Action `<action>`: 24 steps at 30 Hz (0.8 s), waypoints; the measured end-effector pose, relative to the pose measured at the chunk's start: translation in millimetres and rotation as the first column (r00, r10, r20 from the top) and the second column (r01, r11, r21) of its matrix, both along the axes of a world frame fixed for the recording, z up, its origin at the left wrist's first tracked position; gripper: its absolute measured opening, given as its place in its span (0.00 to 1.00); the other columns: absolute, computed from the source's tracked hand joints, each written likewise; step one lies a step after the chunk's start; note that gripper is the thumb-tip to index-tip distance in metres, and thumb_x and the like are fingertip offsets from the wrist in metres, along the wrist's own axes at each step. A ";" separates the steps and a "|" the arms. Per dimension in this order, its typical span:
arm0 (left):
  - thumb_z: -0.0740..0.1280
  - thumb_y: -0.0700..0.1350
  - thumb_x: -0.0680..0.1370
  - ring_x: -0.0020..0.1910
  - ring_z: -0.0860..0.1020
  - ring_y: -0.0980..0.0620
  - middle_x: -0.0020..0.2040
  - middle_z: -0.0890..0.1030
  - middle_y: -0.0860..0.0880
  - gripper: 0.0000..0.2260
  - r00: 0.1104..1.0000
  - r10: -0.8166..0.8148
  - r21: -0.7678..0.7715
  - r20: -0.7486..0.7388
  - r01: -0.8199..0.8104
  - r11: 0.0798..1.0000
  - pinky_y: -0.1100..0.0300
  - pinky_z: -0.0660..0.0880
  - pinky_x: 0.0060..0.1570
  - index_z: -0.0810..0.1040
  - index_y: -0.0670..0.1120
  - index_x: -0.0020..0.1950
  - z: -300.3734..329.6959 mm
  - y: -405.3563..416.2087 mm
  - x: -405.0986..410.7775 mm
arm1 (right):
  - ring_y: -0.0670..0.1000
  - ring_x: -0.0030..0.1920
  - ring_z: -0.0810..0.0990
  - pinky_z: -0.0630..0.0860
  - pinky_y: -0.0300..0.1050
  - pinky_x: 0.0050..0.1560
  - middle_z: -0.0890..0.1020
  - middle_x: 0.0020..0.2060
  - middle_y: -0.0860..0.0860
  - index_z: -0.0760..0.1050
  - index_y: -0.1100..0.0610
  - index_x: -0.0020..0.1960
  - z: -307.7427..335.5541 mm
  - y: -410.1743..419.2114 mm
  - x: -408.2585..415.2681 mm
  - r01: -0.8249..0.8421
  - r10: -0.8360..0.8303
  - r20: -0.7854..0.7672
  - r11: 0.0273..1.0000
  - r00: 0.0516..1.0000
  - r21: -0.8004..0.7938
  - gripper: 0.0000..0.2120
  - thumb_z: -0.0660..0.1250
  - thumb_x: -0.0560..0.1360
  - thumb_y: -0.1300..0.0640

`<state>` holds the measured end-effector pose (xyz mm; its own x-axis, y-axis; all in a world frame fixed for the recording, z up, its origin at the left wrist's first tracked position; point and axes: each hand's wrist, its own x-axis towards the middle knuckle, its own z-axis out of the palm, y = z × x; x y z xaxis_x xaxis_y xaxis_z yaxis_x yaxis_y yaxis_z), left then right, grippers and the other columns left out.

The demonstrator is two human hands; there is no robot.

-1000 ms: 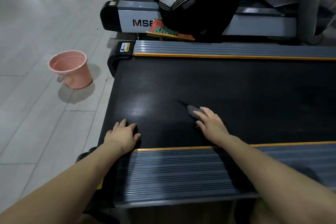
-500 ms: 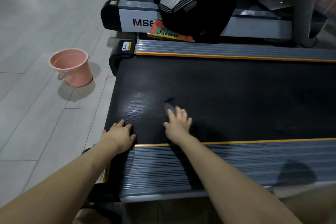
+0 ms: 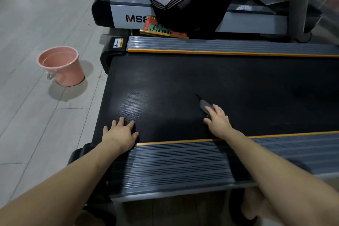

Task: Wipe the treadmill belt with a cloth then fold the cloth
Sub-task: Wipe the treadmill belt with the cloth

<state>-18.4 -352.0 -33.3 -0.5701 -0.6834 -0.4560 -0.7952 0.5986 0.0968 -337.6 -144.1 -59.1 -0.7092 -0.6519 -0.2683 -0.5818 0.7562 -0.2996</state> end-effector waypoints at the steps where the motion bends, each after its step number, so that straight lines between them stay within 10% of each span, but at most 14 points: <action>1: 0.54 0.62 0.83 0.81 0.51 0.39 0.83 0.50 0.45 0.28 1.000 -0.001 -0.001 0.006 0.001 1.000 0.36 0.54 0.76 0.54 0.58 0.82 -1.2 1.0 -0.5 | 0.54 0.80 0.45 0.46 0.62 0.77 0.49 0.81 0.50 0.55 0.47 0.80 1.2 -1.0 6.5 0.010 -0.010 0.018 1.000 1.000 0.011 0.28 0.59 0.83 0.49; 14: 0.53 0.58 0.84 0.81 0.53 0.44 0.83 0.52 0.49 0.24 0.999 0.025 0.056 0.044 -0.027 0.998 0.35 0.54 0.75 0.59 0.57 0.81 12.0 8.1 18.7 | 0.53 0.80 0.40 0.41 0.61 0.77 0.47 0.81 0.49 0.55 0.44 0.80 -1.1 -90.9 146.0 -0.513 0.521 0.073 0.852 0.850 -0.102 0.32 0.64 0.80 0.53; 24: 0.57 0.53 0.82 0.76 0.64 0.44 0.79 0.62 0.48 0.22 1.000 0.005 0.063 -0.005 -0.004 0.998 0.38 0.63 0.72 0.66 0.55 0.77 18.4 6.0 15.9 | 0.50 0.80 0.42 0.42 0.61 0.77 0.51 0.80 0.45 0.60 0.43 0.77 6.5 -19.6 55.8 -0.309 0.314 0.125 0.949 0.941 -0.060 0.28 0.65 0.80 0.52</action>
<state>-2.5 -346.0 -14.9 -0.5694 -0.6558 -0.4957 -0.7972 0.5876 0.1385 -281.8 -163.7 -52.6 -0.4290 -0.8463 -0.3157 -0.7398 0.5298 -0.4147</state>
